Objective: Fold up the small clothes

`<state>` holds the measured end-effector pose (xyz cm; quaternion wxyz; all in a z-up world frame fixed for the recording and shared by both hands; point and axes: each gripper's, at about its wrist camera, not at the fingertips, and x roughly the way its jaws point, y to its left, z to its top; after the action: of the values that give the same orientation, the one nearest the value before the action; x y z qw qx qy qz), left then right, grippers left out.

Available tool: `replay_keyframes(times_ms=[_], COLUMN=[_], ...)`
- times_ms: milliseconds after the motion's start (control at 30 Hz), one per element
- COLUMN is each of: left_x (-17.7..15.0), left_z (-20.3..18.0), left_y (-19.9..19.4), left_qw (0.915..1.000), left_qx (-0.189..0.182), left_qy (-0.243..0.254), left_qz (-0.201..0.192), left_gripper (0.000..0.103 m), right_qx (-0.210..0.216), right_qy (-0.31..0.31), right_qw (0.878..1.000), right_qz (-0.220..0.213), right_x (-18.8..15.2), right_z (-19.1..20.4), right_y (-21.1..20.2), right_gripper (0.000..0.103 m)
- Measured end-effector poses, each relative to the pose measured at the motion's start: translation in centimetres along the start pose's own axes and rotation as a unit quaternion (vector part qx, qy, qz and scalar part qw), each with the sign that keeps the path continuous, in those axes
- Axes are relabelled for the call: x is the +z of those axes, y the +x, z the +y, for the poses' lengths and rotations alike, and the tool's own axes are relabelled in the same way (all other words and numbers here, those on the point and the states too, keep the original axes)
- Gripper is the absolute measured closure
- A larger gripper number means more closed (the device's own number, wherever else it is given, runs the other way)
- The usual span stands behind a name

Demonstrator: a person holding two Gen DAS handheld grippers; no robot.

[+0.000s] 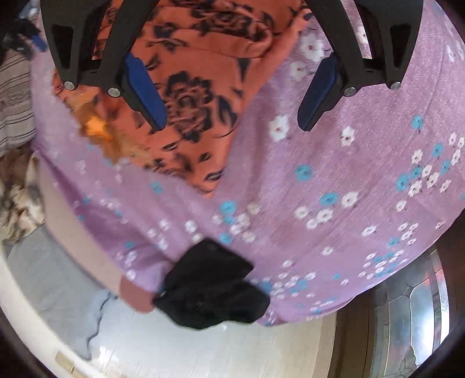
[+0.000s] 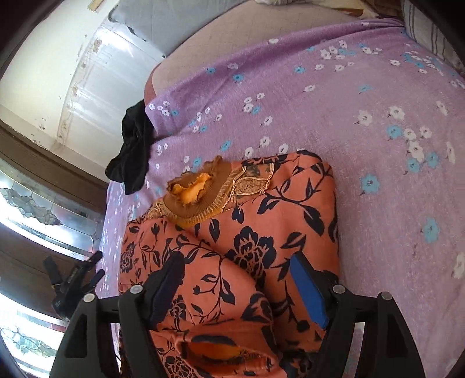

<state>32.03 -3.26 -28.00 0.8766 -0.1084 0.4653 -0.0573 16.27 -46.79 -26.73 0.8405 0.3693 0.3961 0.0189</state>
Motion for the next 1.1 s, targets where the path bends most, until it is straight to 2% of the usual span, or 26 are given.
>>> replay_keyframes(times_ms=[100,167,233,300,400,500,533,567,633,667,733,833,900,933,967,1033,1100], left_x=[-1.2,-1.8,-2.2,-2.3,-2.5,-2.6,-2.6,-2.9,-3.1,-2.9,-3.1,-2.9,-2.4,-2.3,-2.3,-2.2,-2.1], left_z=[-0.4,-0.4,-0.5,-0.7,-1.2,-1.5,-1.4,-1.3,-1.0,-1.2,-1.2,-1.7,-1.5,-1.5,-1.6,-1.5,-1.9], left_y=[2.4,3.7,4.1,4.1,4.1,3.6,3.5,3.1,2.9,3.1,2.8,3.5,4.0,4.0,4.0,3.8,3.2], left_qw=[0.9972,0.9949,0.9942,0.9938,0.9921,0.9917,0.9918,0.992,0.9923,0.9922,0.9918,0.9912,0.991,0.9909,0.9909,0.9909,0.9897], left_qx=[0.062,0.078,0.074,0.077,0.094,0.092,0.089,0.086,0.084,0.084,0.088,0.094,0.096,0.096,0.096,0.098,0.115], left_qy=[0.026,0.029,0.016,0.021,0.045,0.057,0.058,0.058,0.055,0.055,0.058,0.059,0.06,0.061,0.061,0.058,0.064], left_qz=[0.032,0.057,0.076,0.077,0.07,0.069,0.07,0.072,0.073,0.073,0.072,0.071,0.071,0.071,0.072,0.072,0.057], left_gripper=[0.012,0.012,0.012,0.012,0.011,0.011,0.011,0.01,0.009,0.009,0.009,0.009,0.009,0.009,0.009,0.009,0.009], right_qx=[0.067,0.105,0.126,0.114,0.068,0.056,0.055,0.044,0.013,-0.004,-0.039,-0.049,-0.112,-0.13,-0.125,-0.076,-0.041], right_qy=[0.017,0.03,0.038,0.043,0.045,0.037,0.029,0.02,-0.006,-0.02,-0.031,0.0,0.017,0.036,0.067,0.108,0.064], right_qw=[0.997,0.994,0.991,0.992,0.996,0.998,0.998,0.999,1.0,0.998,0.992,0.988,0.979,0.973,0.97,0.969,0.975], right_qz=[-0.016,-0.019,0.003,0.025,0.032,0.017,0.015,0.01,-0.027,-0.06,-0.12,-0.149,-0.17,-0.185,-0.198,-0.208,-0.208], right_x=[-1.8,-3.5,-5.1,-6.3,-6.8,-6.3,-6.0,-5.7,-4.3,-3.4,-1.4,1.8,2.9,3.1,3.2,3.2,3.0], right_z=[0.2,0.4,1.0,1.7,2.2,1.9,1.8,1.8,1.7,1.6,0.8,-1.8,-3.6,-4.6,-5.8,-7.2,-5.6], right_y=[-3.1,-4.1,-3.5,-1.8,1.3,3.6,4.1,4.4,3.6,2.5,0.5,-0.4,-0.7,-1.2,-1.9,-3.2,-3.8], right_gripper=[0.025,0.025,0.025,0.025,0.028,0.048,0.067,0.077,0.088,0.091,0.092,0.092,0.092,0.089,0.088,0.088,0.088])
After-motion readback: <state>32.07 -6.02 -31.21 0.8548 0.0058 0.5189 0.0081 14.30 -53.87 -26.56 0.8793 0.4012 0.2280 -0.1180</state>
